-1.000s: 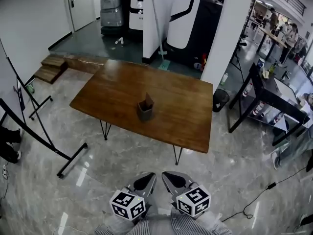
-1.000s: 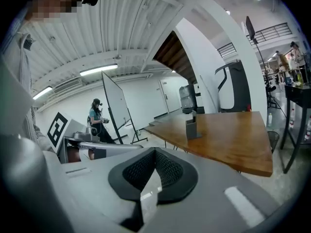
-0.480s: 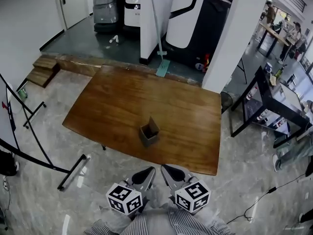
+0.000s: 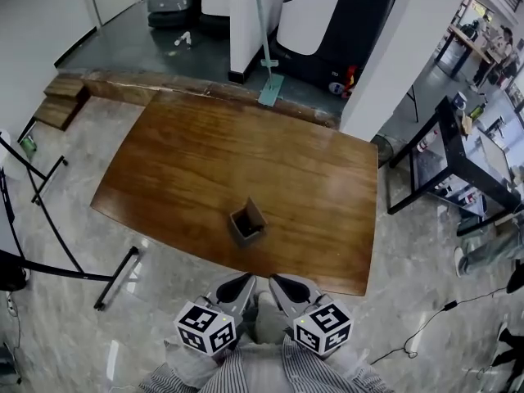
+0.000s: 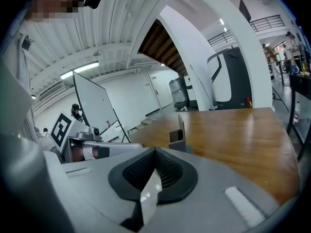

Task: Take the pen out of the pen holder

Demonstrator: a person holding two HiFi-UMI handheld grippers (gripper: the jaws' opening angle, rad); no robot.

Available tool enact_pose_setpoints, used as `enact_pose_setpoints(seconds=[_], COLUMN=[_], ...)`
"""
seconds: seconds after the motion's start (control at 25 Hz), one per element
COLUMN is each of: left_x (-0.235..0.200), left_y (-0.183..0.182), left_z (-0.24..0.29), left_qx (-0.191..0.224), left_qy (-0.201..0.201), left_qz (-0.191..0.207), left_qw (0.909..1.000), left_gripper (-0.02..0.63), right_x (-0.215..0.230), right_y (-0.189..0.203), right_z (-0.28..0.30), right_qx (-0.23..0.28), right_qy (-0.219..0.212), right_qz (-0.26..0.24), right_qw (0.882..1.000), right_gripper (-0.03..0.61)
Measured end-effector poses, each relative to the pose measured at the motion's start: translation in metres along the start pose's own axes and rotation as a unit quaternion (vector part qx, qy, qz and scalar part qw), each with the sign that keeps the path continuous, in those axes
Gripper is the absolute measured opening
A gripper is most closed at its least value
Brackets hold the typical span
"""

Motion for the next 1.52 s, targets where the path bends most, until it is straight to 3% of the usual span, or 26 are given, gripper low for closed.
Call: enact_pose_setpoints(seconds=[0.28,0.56,0.84,1.16,1.52], left_x=[-0.006,-0.017,-0.026,-0.028,-0.030], left_y=[-0.004,-0.009,-0.016,-0.023,-0.028], left_z=[0.024,0.049,0.064,0.085,0.100], left_qx=[-0.008,-0.012,0.007,-0.004,-0.023], left_qy=[-0.009,-0.033,-0.083,-0.088,-0.085], left_qz=[-0.004,0.055,0.134,0.165,0.251], left_qw=[0.9999,0.9979,0.9875,0.9822,0.9641], left_gripper=[0.008,0.009,0.009,0.109,0.138], right_x=[0.021,0.042,0.057,0.075,0.086], right_y=[-0.002,0.007,0.015,0.021,0.025], right_z=[0.012,0.023,0.040,0.044,0.039], right_qx=[-0.020,-0.028,-0.036,-0.047,-0.039], right_qy=[-0.012,-0.028,-0.052,-0.065,-0.057], right_qz=[0.014,0.048,0.066,0.086,0.101], right_qw=[1.000,0.998,0.996,0.993,0.992], right_gripper=[-0.002,-0.001,-0.002,-0.002,-0.002])
Point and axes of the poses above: the fingertips, and each gripper's own axes: z forward along the fingers, x to its right, y out of its underside, the point moved 10 cm from there along -z, backward along the fingers, and after that the axes turned 9 degrees about -y, right-handed, at the moved point
